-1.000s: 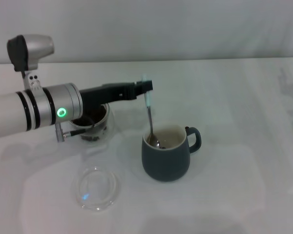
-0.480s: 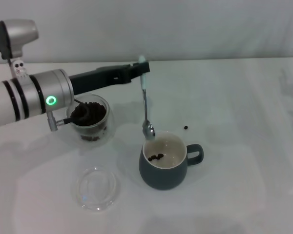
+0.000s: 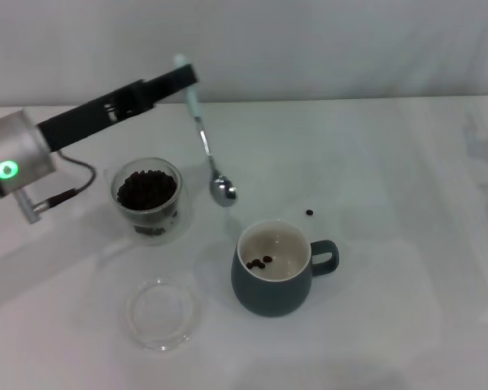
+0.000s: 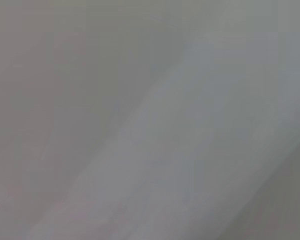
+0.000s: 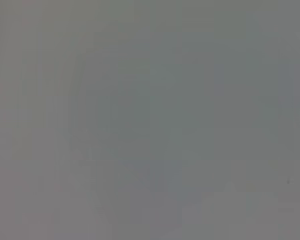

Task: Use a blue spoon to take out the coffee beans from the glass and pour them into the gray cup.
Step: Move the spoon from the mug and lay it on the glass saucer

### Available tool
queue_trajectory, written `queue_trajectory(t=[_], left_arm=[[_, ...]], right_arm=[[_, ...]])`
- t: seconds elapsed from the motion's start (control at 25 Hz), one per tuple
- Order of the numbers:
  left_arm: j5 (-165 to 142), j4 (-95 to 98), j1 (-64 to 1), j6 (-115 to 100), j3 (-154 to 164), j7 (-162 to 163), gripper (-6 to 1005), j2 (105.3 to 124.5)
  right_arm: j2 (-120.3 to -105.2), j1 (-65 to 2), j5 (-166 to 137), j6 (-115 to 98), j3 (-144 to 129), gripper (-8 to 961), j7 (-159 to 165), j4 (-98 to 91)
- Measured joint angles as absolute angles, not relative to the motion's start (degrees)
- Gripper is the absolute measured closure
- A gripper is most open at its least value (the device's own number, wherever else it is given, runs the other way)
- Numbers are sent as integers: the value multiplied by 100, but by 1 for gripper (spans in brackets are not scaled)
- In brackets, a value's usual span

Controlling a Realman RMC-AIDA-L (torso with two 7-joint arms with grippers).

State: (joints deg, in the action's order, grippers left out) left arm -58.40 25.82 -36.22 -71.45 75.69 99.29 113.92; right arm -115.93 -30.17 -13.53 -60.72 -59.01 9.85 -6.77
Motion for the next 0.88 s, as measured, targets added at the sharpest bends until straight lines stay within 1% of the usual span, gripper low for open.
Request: queue_trajectory(t=[0.2,0.56,0.68,0.88], left_arm=[[-5851,2669,-3170,-7298,7283,9903,867,11346],[-5929,3225,-2325,-7529,7212,9729,867,11206],[-5963,3199,-2214,-7530,7206,9729,866,11177],[-6374,3186,-2129,-7503,7203,9716,866,11184]], right_arm=[[-11593,-3017,-1353,-6073,-5917,481,984,-677],[-11587,-2992,-1353,-6056,-5932,480,984,-677],[-11586,-2980,-1354,-6055,-5933,480,984,-677],[-11597,-2992,-1354,-6055,-5933,481,984,-677]])
